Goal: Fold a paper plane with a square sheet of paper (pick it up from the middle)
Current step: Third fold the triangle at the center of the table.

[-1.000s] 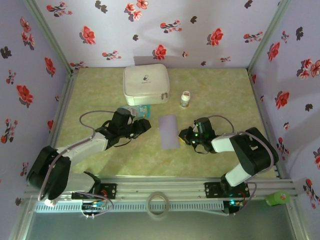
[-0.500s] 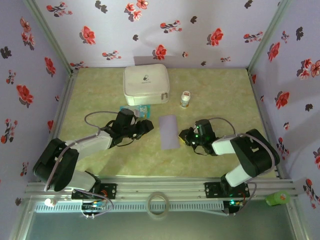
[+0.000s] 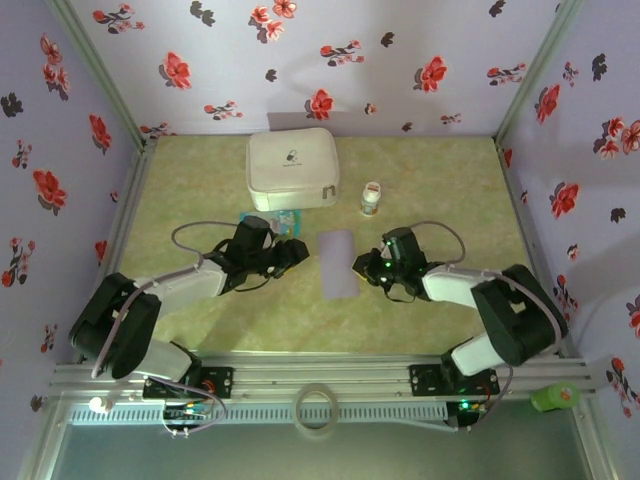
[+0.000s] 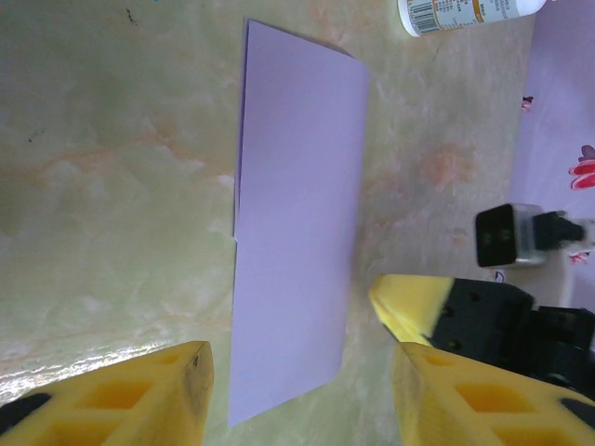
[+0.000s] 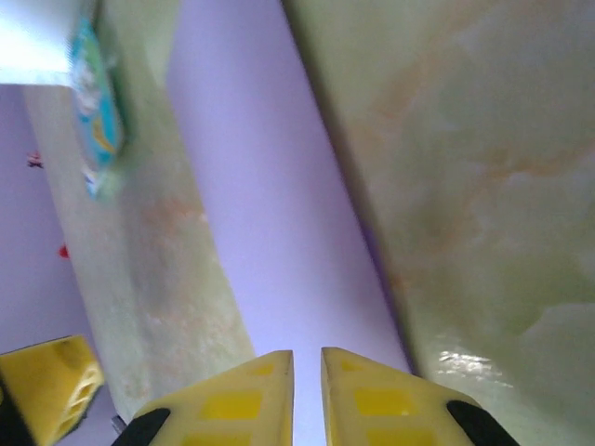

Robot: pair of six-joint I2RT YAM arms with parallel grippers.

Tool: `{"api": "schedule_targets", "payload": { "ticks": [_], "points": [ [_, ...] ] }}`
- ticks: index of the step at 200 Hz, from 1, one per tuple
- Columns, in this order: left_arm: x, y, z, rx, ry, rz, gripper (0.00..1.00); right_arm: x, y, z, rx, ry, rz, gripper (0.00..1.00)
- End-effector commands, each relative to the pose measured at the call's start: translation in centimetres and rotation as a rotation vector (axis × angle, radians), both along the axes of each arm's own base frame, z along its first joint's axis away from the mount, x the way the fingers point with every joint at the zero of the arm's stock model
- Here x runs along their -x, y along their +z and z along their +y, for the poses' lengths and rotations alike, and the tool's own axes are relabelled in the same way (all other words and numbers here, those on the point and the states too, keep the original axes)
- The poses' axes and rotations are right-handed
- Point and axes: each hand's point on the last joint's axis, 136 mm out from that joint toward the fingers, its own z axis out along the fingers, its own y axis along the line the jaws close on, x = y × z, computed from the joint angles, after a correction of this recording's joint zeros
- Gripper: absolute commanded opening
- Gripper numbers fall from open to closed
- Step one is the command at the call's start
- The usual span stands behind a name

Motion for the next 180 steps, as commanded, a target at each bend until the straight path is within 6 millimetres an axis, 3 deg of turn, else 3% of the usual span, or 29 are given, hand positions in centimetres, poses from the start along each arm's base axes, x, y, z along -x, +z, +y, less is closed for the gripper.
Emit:
{"api": "schedule_targets", "payload": {
  "ticks": [1,36,59,116,180],
  "points": [
    [-0.4,1.1,-1.0,0.027,-0.024,-0.026,0.54,0.1,-1.1,0.6,0.002,0.039,0.016,0.15],
    [-0.2,1.0,-0.9,0.029,-0.024,-0.022,0.54,1.3,-4.6,-0.5,0.071,0.016,0.102,0.13],
    [-0.2,0.9,-1.0,0.029,-0.024,-0.021,0.55,1.7,-5.4,-0.6,0.047,-0.010,0.119,0.12],
    [-0.4,0.0,-1.8,0.033,-0.038,0.016,0.56,2.1,-5.8,-0.9,0.045,-0.045,0.135,0.12],
    [-1.0,-1.5,-3.7,0.048,-0.083,0.053,0.55,1.5,-4.7,-0.8,0.063,-0.043,0.117,0.12]
  ]
}}
